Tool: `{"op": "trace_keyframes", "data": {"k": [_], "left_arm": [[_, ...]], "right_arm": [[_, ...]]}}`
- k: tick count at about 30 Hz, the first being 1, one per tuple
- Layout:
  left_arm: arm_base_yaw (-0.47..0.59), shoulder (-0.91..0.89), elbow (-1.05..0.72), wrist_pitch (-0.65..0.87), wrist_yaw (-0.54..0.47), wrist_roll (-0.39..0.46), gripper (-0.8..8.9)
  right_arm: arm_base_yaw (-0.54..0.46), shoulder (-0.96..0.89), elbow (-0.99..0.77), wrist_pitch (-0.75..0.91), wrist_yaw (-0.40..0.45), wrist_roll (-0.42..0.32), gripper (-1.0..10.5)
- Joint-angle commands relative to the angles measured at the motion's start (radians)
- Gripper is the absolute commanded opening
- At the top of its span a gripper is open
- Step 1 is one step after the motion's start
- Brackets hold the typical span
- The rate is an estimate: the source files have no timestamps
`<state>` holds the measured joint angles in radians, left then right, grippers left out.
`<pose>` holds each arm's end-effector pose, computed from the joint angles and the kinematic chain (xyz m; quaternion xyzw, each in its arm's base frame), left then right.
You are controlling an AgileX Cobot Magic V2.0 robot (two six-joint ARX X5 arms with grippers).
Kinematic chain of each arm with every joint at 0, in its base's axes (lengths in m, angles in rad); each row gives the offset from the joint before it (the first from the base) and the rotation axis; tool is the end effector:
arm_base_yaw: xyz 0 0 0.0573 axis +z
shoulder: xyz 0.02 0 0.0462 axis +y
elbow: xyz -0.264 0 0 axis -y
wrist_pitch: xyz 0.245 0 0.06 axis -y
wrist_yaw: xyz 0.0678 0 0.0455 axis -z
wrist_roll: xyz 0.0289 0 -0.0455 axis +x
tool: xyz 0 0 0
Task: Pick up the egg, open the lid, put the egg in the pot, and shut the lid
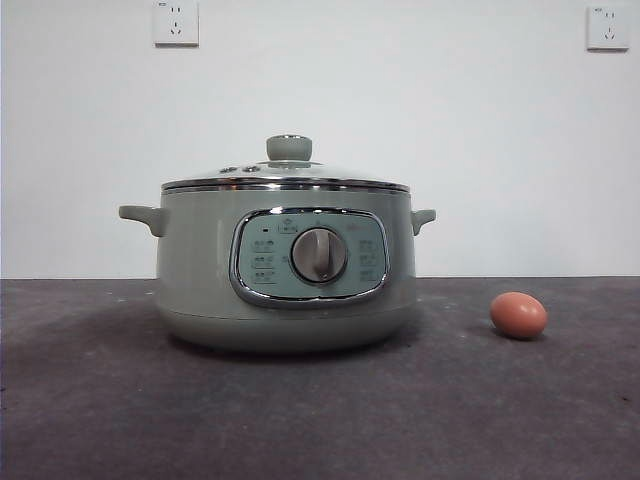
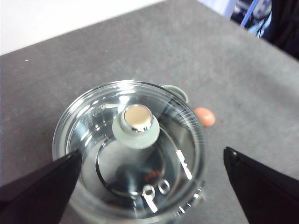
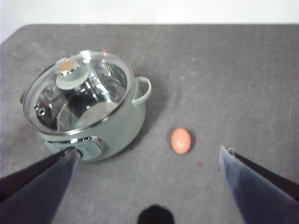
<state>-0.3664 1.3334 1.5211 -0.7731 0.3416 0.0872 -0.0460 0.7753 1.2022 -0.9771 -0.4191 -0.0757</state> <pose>0.2455 -0.1046 0.4123 0.0427 0.2738 -0.3442 0.8971 0.1103 0.0067 0.3951 0.0268 0.2574 0.1884 0.9474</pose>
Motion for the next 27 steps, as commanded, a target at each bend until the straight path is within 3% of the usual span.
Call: {"op": "trace_keyframes", "data": {"k": [1, 11, 20, 21, 24, 27], "left_arm": [[-0.035, 0.111, 0.059, 0.005, -0.038, 0.050, 6.29], [-0.101, 0.393, 0.192, 0.041, -0.134, 0.082, 6.29], [-0.104, 0.504, 0.192, 0.103, -0.138, 0.080, 6.24], [-0.104, 0.505, 0.192, 0.108, -0.138, 0.077, 6.08], [-0.106, 0.505, 0.192, 0.098, -0.132, 0.070, 3.18], [-0.108, 0.505, 0.192, 0.080, -0.128, 0.070, 3.03]], "right_arm": [[0.000, 0.011, 0.002, -0.012, 0.000, -0.004, 6.5], [0.000, 0.048, 0.002, -0.035, 0.000, -0.007, 6.5], [0.000, 0.054, 0.002, -0.040, 0.000, -0.007, 6.5], [0.000, 0.054, 0.002, -0.040, 0.000, -0.007, 6.5], [0.000, 0.059, 0.002, -0.040, 0.000, -0.007, 6.5], [0.000, 0.061, 0.002, -0.039, 0.000, -0.007, 6.5]]}}
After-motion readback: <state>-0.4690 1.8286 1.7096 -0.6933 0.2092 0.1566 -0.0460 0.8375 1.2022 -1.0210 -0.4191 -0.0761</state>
